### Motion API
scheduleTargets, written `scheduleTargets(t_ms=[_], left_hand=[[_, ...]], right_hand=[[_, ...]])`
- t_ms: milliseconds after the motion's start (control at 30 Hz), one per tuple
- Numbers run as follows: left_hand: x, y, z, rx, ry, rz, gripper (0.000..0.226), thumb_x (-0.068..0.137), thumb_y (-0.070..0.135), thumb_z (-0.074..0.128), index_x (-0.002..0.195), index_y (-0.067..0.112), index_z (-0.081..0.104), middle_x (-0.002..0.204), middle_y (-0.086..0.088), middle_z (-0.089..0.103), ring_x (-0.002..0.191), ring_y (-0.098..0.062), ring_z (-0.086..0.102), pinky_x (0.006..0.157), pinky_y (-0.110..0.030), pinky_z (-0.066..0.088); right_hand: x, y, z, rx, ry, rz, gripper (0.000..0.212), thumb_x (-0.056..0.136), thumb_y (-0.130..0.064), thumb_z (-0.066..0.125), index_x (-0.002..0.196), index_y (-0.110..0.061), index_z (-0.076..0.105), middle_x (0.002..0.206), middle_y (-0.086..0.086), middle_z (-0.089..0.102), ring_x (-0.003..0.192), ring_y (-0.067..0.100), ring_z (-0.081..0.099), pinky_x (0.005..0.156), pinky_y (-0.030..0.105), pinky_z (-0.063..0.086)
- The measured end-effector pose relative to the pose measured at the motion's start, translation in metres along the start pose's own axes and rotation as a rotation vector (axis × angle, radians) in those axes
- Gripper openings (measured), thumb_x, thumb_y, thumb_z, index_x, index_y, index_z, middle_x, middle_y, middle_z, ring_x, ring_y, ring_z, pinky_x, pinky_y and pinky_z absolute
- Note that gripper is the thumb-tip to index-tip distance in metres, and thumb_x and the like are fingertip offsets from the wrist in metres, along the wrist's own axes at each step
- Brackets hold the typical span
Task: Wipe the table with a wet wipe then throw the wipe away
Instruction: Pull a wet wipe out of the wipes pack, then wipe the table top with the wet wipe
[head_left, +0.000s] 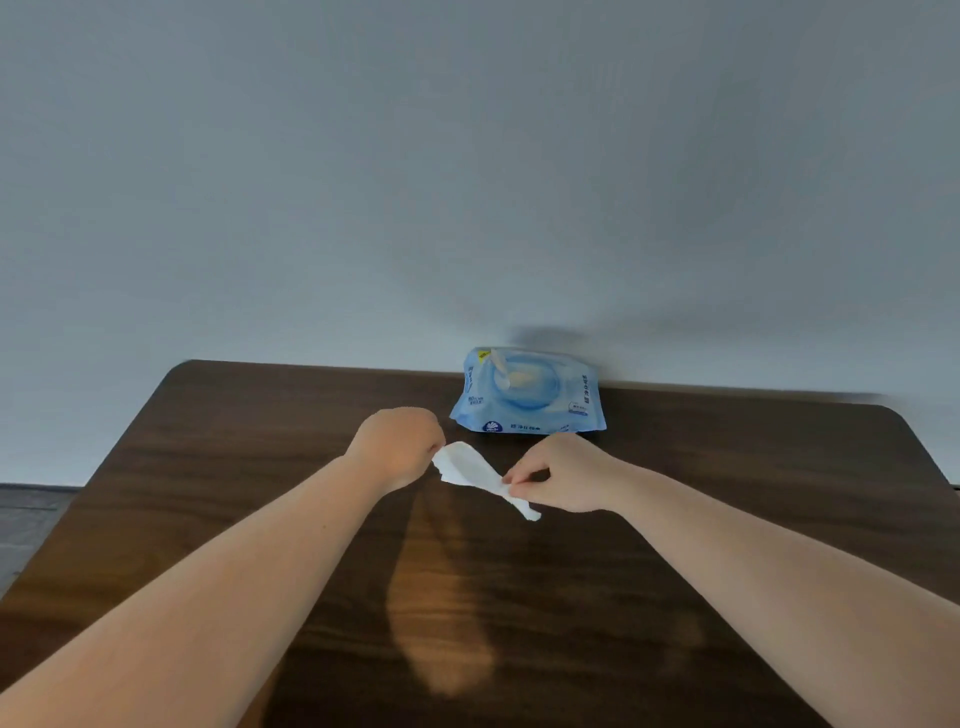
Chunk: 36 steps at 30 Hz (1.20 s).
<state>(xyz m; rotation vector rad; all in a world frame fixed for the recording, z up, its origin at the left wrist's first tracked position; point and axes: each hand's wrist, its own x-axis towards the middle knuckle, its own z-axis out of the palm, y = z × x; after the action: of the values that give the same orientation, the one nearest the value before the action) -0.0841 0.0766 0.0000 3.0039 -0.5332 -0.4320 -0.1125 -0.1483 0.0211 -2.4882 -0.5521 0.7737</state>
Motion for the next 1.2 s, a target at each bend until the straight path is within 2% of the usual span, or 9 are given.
scheduleTargets(t_ms=[133,267,367,467,567,667,733,900,1200], left_hand=[[-0.017,-0.017,0.031,-0.001,-0.163,0.045,0.031,0.094,0.011,0.053,0.122,0.017,0.065,0.127,-0.001,0.062,0.115,-0.022,0.058,0.099,-0.032,0.048],[-0.043,-0.032,0.053,-0.095,-0.111,0.033,0.033,0.097,0.016,0.049,0.128,0.018,0.06,0.136,0.001,0.055,0.127,-0.018,0.049,0.108,-0.025,0.038],[-0.051,-0.041,0.063,-0.066,-0.154,0.037,0.034,0.097,0.014,0.05,0.13,0.016,0.058,0.139,0.0,0.053,0.129,-0.018,0.048,0.107,-0.024,0.037],[-0.051,-0.055,0.064,-0.018,-0.218,0.04,0.039,0.095,0.008,0.052,0.133,0.015,0.055,0.147,-0.001,0.045,0.136,-0.021,0.041,0.111,-0.028,0.034],[-0.056,-0.056,0.058,-0.002,-0.214,-0.005,0.046,0.098,0.008,0.046,0.142,0.018,0.043,0.154,0.001,0.035,0.142,-0.02,0.03,0.114,-0.031,0.026],[-0.077,-0.079,0.068,-0.07,-0.224,-0.126,0.046,0.101,0.024,0.04,0.147,0.019,0.035,0.156,0.0,0.029,0.142,-0.021,0.029,0.114,-0.034,0.029],[-0.081,-0.081,0.072,-0.057,-0.252,-0.152,0.056,0.101,0.035,0.038,0.151,0.02,0.02,0.16,0.001,0.016,0.146,-0.021,0.02,0.116,-0.036,0.026],[-0.095,-0.102,0.088,-0.013,-0.307,-0.276,0.084,0.093,0.063,0.03,0.152,0.015,-0.006,0.161,-0.002,-0.01,0.148,-0.019,-0.007,0.12,-0.04,0.006],[-0.177,-0.171,0.131,-0.036,-0.368,-0.637,0.133,0.056,0.096,0.015,0.147,0.005,-0.018,0.158,-0.014,-0.019,0.147,-0.028,-0.014,0.119,-0.041,-0.001]], right_hand=[[0.009,-0.009,0.042,-0.122,-0.188,-0.072,0.026,0.092,-0.031,0.058,0.112,-0.02,0.07,0.123,-0.006,0.066,0.112,0.012,0.059,0.1,0.034,0.046],[0.022,-0.022,0.084,-0.206,-0.28,-0.151,0.027,0.094,-0.029,0.055,0.117,-0.024,0.066,0.128,-0.002,0.062,0.117,0.018,0.056,0.106,0.035,0.041],[0.031,-0.036,0.098,-0.137,-0.205,-0.128,0.027,0.095,-0.031,0.052,0.118,-0.025,0.065,0.129,-0.003,0.062,0.116,0.017,0.056,0.104,0.031,0.042],[0.043,-0.043,0.093,-0.036,-0.022,-0.089,0.027,0.096,-0.027,0.051,0.119,-0.021,0.062,0.123,-0.003,0.063,0.111,0.015,0.059,0.098,0.025,0.046],[0.049,-0.036,0.09,-0.228,0.104,-0.137,0.037,0.099,-0.021,0.042,0.135,-0.019,0.048,0.144,0.0,0.048,0.131,0.019,0.045,0.102,0.03,0.042],[0.077,-0.049,0.12,-0.447,-0.065,-0.207,0.05,0.102,-0.027,0.035,0.149,-0.018,0.021,0.159,-0.001,0.016,0.147,0.016,0.01,0.116,0.033,0.02],[0.083,-0.042,0.13,-0.544,-0.138,-0.218,0.055,0.103,-0.034,0.027,0.151,-0.016,0.009,0.161,0.001,0.005,0.148,0.017,-0.001,0.117,0.034,0.006],[0.102,-0.049,0.154,-0.587,-0.154,-0.205,0.064,0.1,-0.047,0.017,0.15,-0.016,-0.011,0.159,0.004,-0.015,0.146,0.019,-0.013,0.116,0.036,-0.005],[0.17,-0.12,0.195,-0.486,-0.081,-0.104,0.065,0.098,-0.051,0.006,0.149,-0.015,-0.015,0.158,0.004,-0.021,0.145,0.02,-0.02,0.117,0.038,-0.012]])
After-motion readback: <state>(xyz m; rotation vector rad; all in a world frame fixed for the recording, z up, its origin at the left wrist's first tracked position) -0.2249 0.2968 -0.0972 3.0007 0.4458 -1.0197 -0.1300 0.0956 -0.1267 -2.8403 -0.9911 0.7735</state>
